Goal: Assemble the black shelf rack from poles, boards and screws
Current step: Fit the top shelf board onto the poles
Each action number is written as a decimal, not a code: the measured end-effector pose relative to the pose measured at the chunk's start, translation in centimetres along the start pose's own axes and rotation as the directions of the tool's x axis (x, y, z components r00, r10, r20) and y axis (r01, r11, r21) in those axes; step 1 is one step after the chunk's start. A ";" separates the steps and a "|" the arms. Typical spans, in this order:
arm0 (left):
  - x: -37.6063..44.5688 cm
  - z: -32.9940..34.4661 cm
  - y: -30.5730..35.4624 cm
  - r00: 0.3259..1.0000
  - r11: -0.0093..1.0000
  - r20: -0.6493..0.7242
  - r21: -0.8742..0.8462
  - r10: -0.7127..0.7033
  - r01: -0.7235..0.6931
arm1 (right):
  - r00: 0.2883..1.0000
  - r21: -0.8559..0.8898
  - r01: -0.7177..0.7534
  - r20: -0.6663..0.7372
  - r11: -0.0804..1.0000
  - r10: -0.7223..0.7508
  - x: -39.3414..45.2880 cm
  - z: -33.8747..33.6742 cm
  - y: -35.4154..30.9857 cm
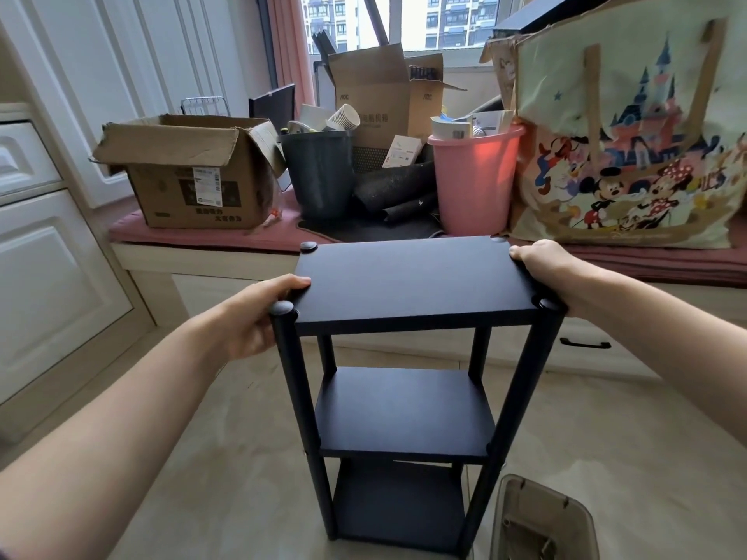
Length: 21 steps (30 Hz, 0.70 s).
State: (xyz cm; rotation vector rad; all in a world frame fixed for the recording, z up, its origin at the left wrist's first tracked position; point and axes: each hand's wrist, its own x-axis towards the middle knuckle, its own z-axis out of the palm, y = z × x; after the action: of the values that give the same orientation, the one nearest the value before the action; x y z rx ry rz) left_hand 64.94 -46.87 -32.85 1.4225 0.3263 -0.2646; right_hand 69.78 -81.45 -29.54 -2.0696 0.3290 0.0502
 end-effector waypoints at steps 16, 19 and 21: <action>0.8 1.6 1.0 0.990 0.999 -0.139 0.041 0.024 -0.019 | 0.995 0.047 -0.101 -0.014 0.994 0.102 0.1 0.2 -0.6; 1.1 1.5 0.6 0.992 0.999 -0.127 0.046 0.006 0.000 | 0.991 0.075 -0.133 0.013 0.988 0.132 0.0 0.0 -0.6; 1.2 1.3 0.3 0.992 0.998 -0.125 0.059 -0.009 0.016 | 0.991 0.087 -0.136 0.025 0.987 0.135 -0.1 0.0 -0.6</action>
State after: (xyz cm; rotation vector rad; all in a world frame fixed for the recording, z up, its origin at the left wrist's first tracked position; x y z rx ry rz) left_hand 66.29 -48.13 -32.86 1.4995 0.4327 -0.1972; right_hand 69.85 -81.15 -29.02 -1.9554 0.4522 0.1353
